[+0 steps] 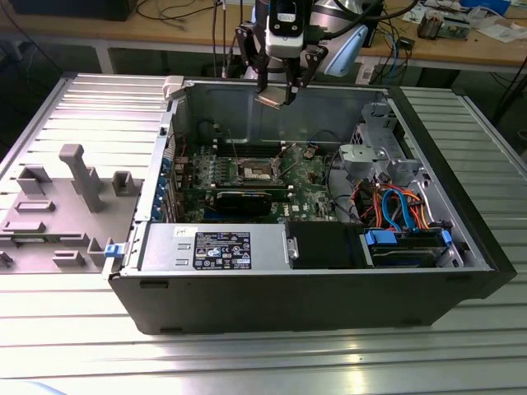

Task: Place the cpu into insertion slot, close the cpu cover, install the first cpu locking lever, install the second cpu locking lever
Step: 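Place the cpu into insertion slot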

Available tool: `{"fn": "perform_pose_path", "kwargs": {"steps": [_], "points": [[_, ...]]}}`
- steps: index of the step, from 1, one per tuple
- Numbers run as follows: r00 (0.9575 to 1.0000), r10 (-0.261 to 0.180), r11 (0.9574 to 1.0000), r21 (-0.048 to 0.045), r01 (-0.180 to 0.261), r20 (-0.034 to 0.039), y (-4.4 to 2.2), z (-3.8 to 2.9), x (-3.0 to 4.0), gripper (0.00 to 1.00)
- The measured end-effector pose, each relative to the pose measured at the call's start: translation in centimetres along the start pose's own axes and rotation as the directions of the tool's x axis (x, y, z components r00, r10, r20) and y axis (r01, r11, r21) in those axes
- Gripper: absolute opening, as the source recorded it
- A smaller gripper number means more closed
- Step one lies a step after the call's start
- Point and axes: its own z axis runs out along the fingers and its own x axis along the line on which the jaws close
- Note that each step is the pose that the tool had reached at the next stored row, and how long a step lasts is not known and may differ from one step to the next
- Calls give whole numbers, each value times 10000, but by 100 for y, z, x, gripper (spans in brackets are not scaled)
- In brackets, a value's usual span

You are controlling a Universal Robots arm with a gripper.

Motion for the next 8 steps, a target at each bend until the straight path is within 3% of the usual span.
{"fn": "perform_pose_path", "kwargs": {"steps": [8], "points": [[9997,245,9997,-6,-245,22,0,0,0,54]]}}
